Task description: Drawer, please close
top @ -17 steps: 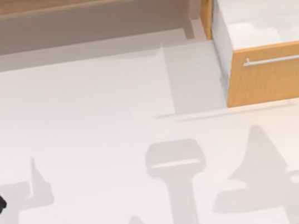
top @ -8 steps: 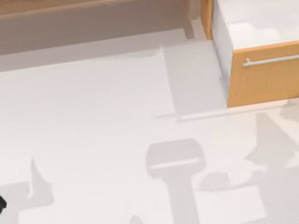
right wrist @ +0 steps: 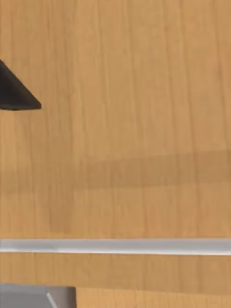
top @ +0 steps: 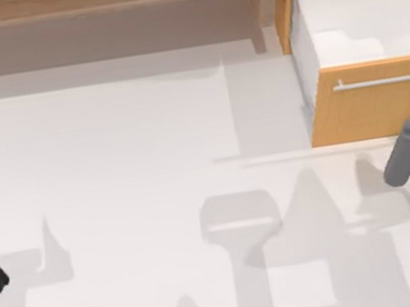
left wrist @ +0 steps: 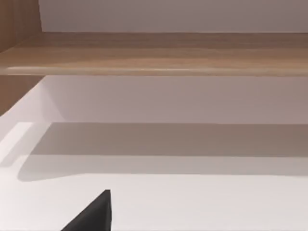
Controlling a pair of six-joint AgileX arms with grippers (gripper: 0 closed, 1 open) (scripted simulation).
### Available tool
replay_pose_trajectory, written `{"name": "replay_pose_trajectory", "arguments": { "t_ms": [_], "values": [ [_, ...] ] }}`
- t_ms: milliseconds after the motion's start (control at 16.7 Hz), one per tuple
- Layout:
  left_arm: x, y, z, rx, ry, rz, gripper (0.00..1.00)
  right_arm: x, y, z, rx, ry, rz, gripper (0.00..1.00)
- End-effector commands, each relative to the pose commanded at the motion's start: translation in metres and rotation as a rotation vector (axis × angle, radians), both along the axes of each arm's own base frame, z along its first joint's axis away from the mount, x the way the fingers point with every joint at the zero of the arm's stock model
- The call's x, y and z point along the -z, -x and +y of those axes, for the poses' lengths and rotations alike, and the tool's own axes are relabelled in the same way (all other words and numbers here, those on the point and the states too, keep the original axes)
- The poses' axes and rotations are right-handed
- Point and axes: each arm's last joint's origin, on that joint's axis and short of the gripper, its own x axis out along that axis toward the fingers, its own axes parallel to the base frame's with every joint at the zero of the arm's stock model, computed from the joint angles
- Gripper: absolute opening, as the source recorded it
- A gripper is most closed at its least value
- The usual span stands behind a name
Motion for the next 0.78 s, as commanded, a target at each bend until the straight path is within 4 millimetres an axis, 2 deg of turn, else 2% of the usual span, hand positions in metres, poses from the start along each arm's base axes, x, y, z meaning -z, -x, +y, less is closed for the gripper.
{"name": "replay_pose_trajectory", "arguments": {
  "t_ms": [180,540,780],
  "values": [
    [0.0,0.0,0.0,0.0,0.0,0.0,1.0,0.002,0.0,0.008,0.01,0.085,-0.026,1.0],
    [0.0,0.0,0.0,0.0,0.0,0.0,1.0,0.003,0.0,0.008,0.013,0.095,-0.023,1.0],
    [0.0,0.0,0.0,0.0,0.0,0.0,1.0,0.003,-0.015,0.009,0.012,0.094,-0.03,1.0]
  ]
}}
